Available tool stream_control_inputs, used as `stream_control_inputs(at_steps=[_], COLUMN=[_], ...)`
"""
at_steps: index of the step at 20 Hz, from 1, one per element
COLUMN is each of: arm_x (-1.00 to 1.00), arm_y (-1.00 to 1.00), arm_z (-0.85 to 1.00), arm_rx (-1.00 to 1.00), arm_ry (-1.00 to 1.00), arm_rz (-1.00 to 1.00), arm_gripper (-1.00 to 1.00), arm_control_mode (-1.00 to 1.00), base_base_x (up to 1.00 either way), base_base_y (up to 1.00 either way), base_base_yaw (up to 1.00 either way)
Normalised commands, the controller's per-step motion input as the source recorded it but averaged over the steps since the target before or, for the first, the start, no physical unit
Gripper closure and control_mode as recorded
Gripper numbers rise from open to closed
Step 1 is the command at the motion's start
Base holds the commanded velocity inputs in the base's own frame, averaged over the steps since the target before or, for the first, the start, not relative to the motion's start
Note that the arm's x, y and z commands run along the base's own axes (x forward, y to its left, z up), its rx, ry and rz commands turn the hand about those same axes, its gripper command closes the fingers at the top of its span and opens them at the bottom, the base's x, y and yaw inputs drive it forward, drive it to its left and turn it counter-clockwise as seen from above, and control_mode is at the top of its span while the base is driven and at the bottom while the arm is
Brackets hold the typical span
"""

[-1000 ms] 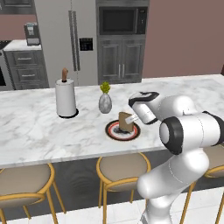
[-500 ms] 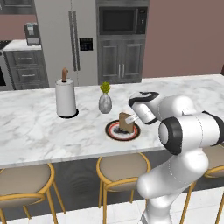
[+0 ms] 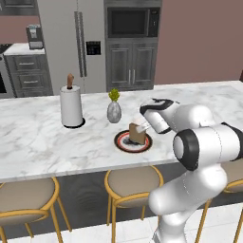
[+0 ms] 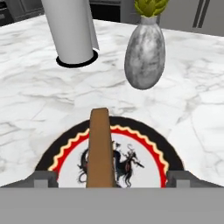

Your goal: Start the toaster. Once the lever pops up, take the bread to the plate on the dining counter.

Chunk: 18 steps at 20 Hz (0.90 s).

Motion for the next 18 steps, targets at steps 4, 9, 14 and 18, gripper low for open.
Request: stream_control_inputs(at_steps=[4,9,14,18], arm_x=[0.0,0.0,-0.31,-0.48], arm_y=[0.0,-0.01,-0.1,-0.27], arm_z=[0.71,0.72,0.77,0.65], arm_rx=[0.0,0.0,0.0,0.0], arm_ry=[0.0,0.0,0.0,0.0], arm_rz=[0.0,0.0,-0.01,-0.07], arm_gripper=[-1.0,-1.0,-1.0,-1.0], arm_control_mode=[-1.0,-1.0,-1.0,-1.0], base_base_x=[0.0,0.0,0.0,0.0], base_base_y=[0.0,0.0,0.0,0.0], base_base_yaw=[0.0,0.0,0.0,0.0])
